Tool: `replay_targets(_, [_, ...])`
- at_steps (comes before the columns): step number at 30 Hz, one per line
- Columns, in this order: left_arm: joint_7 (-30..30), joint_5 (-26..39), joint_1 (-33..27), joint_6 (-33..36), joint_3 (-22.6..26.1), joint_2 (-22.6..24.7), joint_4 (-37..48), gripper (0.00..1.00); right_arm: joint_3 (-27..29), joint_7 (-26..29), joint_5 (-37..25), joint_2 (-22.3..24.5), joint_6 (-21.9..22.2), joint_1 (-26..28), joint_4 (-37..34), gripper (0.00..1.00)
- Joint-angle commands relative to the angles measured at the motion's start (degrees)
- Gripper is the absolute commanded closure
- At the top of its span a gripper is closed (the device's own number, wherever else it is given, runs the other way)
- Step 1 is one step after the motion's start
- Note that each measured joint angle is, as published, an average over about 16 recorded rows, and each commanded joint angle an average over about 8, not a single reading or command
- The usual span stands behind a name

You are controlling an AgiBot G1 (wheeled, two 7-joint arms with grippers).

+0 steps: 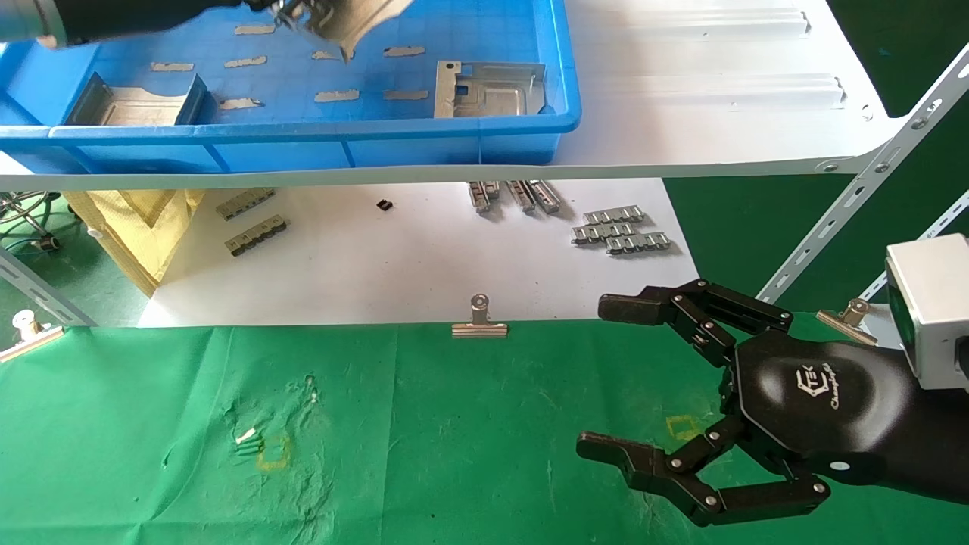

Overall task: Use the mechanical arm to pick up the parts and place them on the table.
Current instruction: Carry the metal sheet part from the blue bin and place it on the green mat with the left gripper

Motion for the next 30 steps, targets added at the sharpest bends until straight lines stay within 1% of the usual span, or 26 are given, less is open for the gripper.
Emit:
replay_targets(1, [0.5,-0.7,-0.3,1.1,-0.5,-0.3,-0.2,1.0,0.0,0.0,0.0,0.0,0.0,0.0,0.0,0.0])
replay_targets(8, [3.0,-3.1,0.6,19.5,-1.6,-3.4,-2.9,1.0,0.0,0.0,0.0,0.0,0.0,0.0,0.0,0.0])
replay_targets(10, [3.6,-3.9,1.4,23.0,-1.7,-4.1,-4.3,1.0,0.0,0.0,0.0,0.0,0.0,0.0,0.0,0.0])
replay_targets(12, [3.9,-4.9,2.9,25.0,-1.4,-4.9,-6.7,1.0,0.0,0.0,0.0,0.0,0.0,0.0,0.0,0.0])
replay_targets(14, [3.8,-6.4,5.4,25.7,-0.7,-6.0,-10.7,1.0,0.0,0.0,0.0,0.0,0.0,0.0,0.0,0.0])
replay_targets(17, [2.7,-10.9,11.1,26.0,1.3,-9.1,-19.7,1.0,0.0,0.0,0.0,0.0,0.0,0.0,0.0,0.0])
replay_targets(21, [1.0,-18.5,19.5,25.7,5.2,-15.6,-33.7,1.0,0.0,0.0,0.0,0.0,0.0,0.0,0.0,0.0])
replay_targets(23, [1.6,-20.5,22.6,25.5,7.8,-18.9,-39.0,1.0,0.0,0.0,0.0,0.0,0.0,0.0,0.0,0.0])
replay_targets(26, [4.8,-19.8,25.4,24.9,11.9,-22.5,-43.0,1.0,0.0,0.0,0.0,0.0,0.0,0.0,0.0,0.0])
replay_targets(28, [8.3,-17.3,26.2,24.4,14.4,-23.7,-42.6,1.0,0.0,0.0,0.0,0.0,0.0,0.0,0.0,0.0])
replay_targets(30, [12.1,-14.5,26.4,24.0,16.6,-23.8,-40.4,1.0,0.0,0.0,0.0,0.0,0.0,0.0,0.0,0.0])
